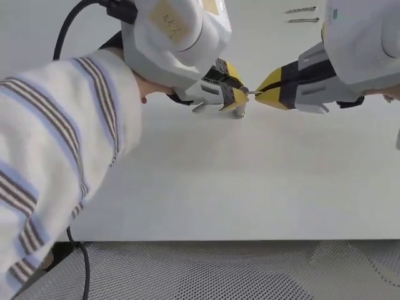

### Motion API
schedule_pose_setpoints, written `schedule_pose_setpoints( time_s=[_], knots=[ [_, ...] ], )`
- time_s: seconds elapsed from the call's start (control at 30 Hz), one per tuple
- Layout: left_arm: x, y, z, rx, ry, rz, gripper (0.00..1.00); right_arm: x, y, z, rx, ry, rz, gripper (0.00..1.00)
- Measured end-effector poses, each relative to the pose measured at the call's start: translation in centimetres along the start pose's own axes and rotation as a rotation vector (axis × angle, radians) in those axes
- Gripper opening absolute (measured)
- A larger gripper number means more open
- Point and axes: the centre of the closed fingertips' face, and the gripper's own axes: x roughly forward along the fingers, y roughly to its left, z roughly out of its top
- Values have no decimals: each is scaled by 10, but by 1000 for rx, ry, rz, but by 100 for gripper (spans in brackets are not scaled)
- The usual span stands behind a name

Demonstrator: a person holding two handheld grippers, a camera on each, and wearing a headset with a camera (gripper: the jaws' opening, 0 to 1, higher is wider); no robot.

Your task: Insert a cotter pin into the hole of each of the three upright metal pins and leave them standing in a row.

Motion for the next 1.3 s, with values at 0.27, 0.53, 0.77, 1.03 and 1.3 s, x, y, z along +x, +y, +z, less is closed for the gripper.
schedule_pose_setpoints(
  time_s=[0.27,0.53,0.77,1.03,1.3],
  knots=[
    [-3,1,0,-8,4,4,6,4,0,1,-29,-9,-6,5],
    [-2,4,0,-11,4,9,6,-3,-1,-3,-22,-4,-14,3],
    [-2,3,1,-8,3,13,6,-11,-1,-1,-6,-20,-19,0],
    [-2,2,0,-20,-4,15,6,-7,0,6,-25,-14,-17,0],
    [-2,5,2,-29,-33,33,7,-10,0,4,-20,-16,-26,0]
  ],
)
